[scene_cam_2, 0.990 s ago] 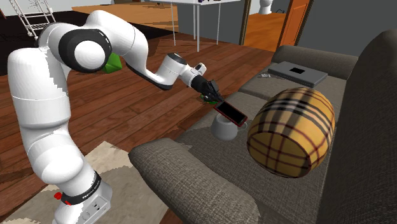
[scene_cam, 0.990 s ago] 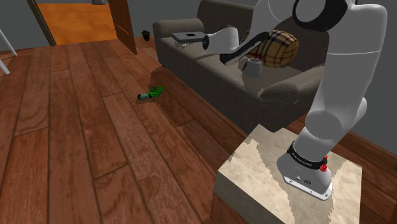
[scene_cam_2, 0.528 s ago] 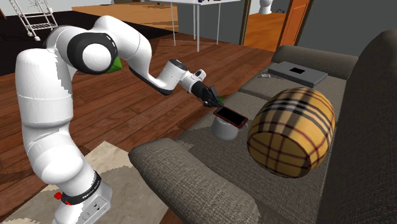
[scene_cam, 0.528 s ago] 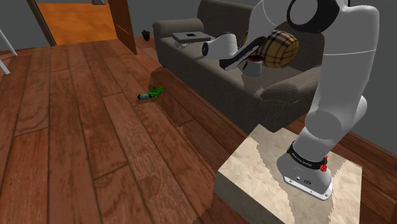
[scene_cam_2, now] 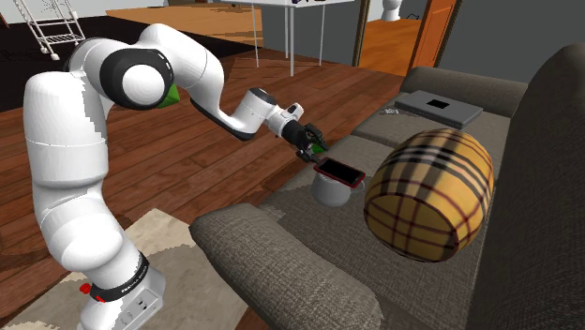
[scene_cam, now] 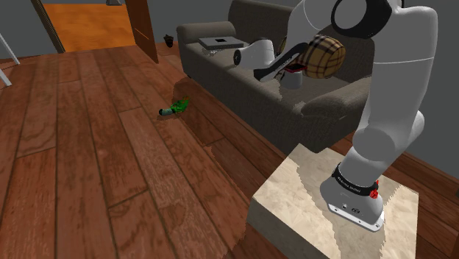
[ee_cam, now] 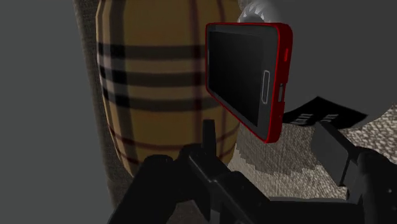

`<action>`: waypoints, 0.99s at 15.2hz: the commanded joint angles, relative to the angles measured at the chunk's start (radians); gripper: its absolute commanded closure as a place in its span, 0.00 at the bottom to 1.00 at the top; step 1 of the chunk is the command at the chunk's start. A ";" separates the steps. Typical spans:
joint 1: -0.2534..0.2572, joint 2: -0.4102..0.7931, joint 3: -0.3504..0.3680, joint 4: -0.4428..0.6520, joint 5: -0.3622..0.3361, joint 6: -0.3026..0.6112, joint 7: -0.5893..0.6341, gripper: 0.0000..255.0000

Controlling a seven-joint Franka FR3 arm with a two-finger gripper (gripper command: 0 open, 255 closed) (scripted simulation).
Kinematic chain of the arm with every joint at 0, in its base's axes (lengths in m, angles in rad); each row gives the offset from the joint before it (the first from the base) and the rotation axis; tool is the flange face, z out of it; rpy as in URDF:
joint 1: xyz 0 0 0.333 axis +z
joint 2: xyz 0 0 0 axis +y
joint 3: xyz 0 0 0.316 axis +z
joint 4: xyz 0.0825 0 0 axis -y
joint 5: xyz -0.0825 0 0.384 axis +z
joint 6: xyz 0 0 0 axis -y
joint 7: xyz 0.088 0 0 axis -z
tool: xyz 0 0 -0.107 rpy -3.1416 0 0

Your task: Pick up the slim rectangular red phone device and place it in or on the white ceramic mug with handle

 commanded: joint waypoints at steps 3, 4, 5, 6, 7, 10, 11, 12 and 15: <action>0.000 0.000 0.000 0.000 0.000 0.000 0.000 0.00; 0.000 0.000 0.000 -0.001 0.000 0.000 0.001 0.00; 0.014 -0.003 0.010 0.004 0.013 -0.022 -0.002 0.00; 0.029 -0.006 0.020 0.010 0.026 -0.044 -0.005 0.00; 0.044 -0.007 0.030 0.017 0.039 -0.066 -0.007 0.00; 0.055 -0.008 0.038 0.024 0.049 -0.084 -0.009 0.00; 0.055 -0.008 0.038 0.024 0.049 -0.084 -0.009 0.00; 0.055 -0.008 0.038 0.024 0.049 -0.084 -0.009 0.00; 0.055 -0.008 0.038 0.024 0.049 -0.084 -0.009 0.00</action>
